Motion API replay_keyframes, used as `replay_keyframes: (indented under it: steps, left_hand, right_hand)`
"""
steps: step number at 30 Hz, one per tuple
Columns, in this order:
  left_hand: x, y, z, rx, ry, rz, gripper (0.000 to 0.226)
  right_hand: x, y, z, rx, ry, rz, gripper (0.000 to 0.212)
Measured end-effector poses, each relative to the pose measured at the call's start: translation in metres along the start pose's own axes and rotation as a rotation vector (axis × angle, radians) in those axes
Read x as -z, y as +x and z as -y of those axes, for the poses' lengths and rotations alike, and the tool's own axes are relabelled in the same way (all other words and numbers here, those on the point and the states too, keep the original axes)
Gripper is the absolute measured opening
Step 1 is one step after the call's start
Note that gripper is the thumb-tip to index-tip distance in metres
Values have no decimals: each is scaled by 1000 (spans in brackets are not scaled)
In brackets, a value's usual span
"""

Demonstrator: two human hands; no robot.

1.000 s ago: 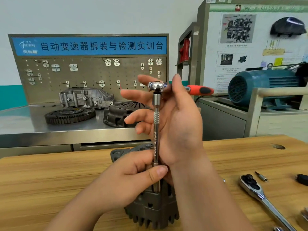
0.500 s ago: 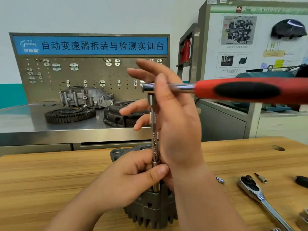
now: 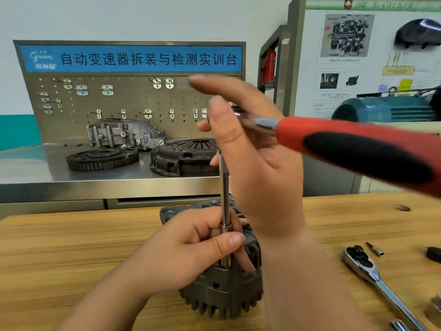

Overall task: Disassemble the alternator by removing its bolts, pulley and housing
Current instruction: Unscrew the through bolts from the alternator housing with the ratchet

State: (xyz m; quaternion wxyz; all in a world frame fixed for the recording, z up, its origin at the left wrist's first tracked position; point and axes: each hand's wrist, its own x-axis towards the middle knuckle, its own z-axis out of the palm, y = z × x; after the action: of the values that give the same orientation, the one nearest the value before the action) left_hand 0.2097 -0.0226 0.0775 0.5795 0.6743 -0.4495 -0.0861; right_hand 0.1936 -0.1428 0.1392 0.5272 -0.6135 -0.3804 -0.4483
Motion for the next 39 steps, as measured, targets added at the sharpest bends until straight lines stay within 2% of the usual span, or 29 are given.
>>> replay_keyframes:
  steps: [2, 4, 7, 9, 12, 15, 18, 20, 21, 22, 25, 28, 31, 33, 35, 37, 39]
  left_hand:
    - [-1, -1, 0, -4, 14, 3, 17]
    - [0, -1, 0, 10, 23, -8, 19]
    - [1, 0, -1, 5, 55, -4, 27]
    - [1, -1, -3, -4, 28, 13, 24]
    - [0, -1, -6, -8, -7, 22, 18]
    - [1, 1, -3, 9, -18, 12, 18]
    - [0, 1, -1, -5, 2, 13, 22]
    - [-1, 0, 1, 1, 16, 3, 23]
    - [0, 0, 1, 6, 19, -1, 23]
    - [0, -1, 2, 5, 24, -3, 23]
    - [2, -1, 3, -1, 10, -9, 25]
    - [2, 0, 2, -19, -43, -3, 25]
    - [1, 1, 0, -35, -21, 18, 35]
    - [2, 1, -1, -22, -32, 17, 34]
    - [3, 1, 1, -2, -55, 15, 35]
    - [4, 0, 3, 3, -52, 8, 40]
    - [4, 0, 5, -7, -16, 3, 39]
  right_hand:
    - [1, 1, 1, -52, 39, 64, 22]
    - [1, 0, 1, -120, 270, 77, 22]
    - [1, 1, 0, -309, 581, 94, 38]
    - [2, 2, -2, -398, 735, 136, 51]
    - [0, 1, -6, -496, 846, 162, 61]
    - [-5, -1, -5, -454, 701, 72, 55]
    - [-4, 0, 4, -189, 321, -25, 35]
    - [-3, 3, 10, -12, 77, 7, 31]
    - [-4, 4, 11, 16, 17, 43, 29]
    - [-6, 4, 13, -9, 33, 59, 26]
    - [-11, 3, 15, -201, 378, 50, 22]
    - [-8, 2, 10, -341, 684, 55, 38]
    - [-3, 3, 4, -474, 852, 62, 53]
    - [-3, 3, 0, -543, 850, 76, 58]
    - [-7, 1, 0, -537, 765, 47, 58]
    - [-11, -1, 2, -442, 596, -7, 50]
    - [-13, -2, 5, -266, 385, -58, 32]
